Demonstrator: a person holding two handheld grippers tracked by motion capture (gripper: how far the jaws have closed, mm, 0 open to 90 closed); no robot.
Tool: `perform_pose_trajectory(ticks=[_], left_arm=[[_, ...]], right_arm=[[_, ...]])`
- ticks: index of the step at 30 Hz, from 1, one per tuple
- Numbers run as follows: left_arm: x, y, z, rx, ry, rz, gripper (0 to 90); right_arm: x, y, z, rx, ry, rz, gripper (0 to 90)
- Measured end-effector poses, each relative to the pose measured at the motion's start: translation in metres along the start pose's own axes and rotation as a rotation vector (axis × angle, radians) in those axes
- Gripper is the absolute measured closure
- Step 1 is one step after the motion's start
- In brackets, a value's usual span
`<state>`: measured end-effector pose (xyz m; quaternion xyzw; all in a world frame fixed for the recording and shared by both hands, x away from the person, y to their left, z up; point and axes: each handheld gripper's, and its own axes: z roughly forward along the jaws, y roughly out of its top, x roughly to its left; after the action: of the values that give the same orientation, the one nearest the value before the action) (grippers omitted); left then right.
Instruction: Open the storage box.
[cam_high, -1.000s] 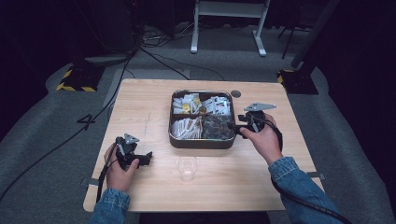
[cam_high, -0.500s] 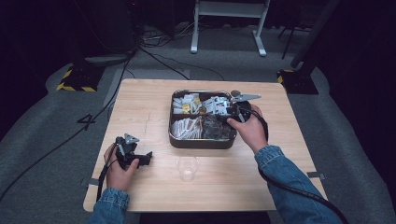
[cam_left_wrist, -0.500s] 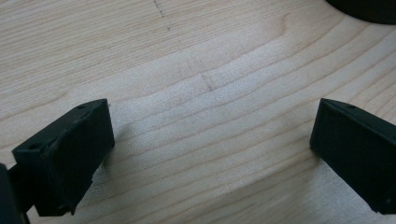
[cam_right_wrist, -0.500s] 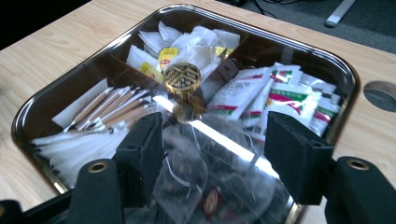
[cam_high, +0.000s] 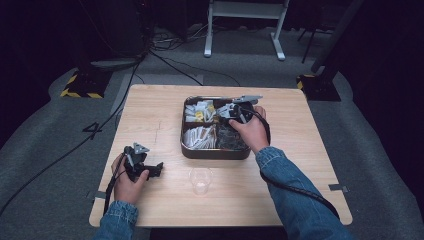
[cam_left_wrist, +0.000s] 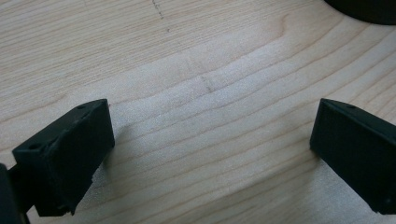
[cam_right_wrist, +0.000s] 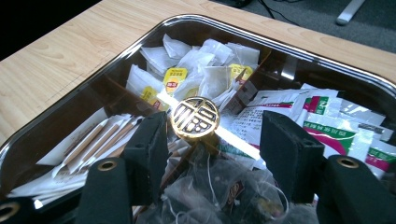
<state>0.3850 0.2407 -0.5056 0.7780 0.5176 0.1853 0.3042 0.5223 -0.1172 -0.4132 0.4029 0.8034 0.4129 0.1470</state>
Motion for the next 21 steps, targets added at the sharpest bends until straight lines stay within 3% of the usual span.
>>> perform_pose_trajectory(ticks=[6, 14, 21], left_arm=[[0.000, 0.000, 0.000, 0.000, -0.002, 0.002, 0.1], [0.000, 0.000, 0.000, 0.000, -0.002, 0.001, 0.1], [0.000, 0.000, 0.000, 0.000, -0.002, 0.002, 0.1]], right_arm=[[0.003, -0.002, 0.015, 0.029, 0.004, 0.007, 42.6], [0.009, -0.005, 0.035, 0.082, -0.020, -0.042, 45.4], [0.013, -0.002, 0.039, 0.078, -0.027, -0.052, 57.8]])
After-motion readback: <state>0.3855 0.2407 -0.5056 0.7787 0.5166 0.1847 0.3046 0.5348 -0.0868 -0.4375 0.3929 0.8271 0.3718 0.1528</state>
